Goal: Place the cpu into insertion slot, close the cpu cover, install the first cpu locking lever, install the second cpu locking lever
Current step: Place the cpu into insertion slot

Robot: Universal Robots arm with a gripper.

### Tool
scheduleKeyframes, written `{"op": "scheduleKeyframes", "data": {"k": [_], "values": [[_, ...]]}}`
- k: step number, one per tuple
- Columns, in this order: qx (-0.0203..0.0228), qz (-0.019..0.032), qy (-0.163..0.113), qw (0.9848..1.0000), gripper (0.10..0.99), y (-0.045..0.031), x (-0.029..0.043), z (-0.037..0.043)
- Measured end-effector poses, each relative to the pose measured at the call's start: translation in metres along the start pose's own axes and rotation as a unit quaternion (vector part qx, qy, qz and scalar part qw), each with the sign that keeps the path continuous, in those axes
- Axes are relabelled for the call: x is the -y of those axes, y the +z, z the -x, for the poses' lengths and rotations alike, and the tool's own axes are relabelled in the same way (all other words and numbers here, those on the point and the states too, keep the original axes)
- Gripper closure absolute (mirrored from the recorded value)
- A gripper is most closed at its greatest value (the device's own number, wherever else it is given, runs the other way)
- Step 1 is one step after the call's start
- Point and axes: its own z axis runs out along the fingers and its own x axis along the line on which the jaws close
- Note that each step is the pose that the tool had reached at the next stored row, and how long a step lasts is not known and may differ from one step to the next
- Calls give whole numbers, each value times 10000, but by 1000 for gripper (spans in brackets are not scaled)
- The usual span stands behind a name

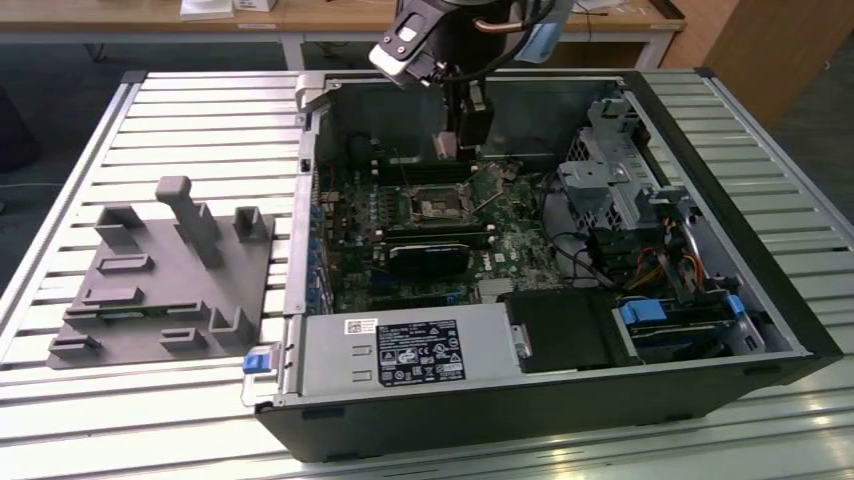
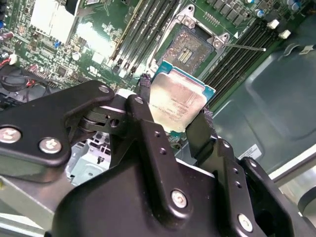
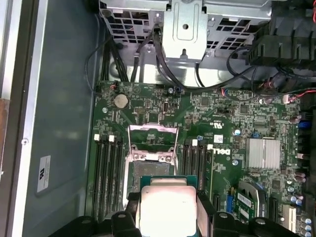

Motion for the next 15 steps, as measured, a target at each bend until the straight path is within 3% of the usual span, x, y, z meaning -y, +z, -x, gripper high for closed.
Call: {"op": "scheduleKeyframes", "data": {"k": [7, 15], "values": [[12, -54, 1, 10000, 549, 90, 7, 1], [15, 1, -1, 10000, 549, 157, 12, 2]]}}
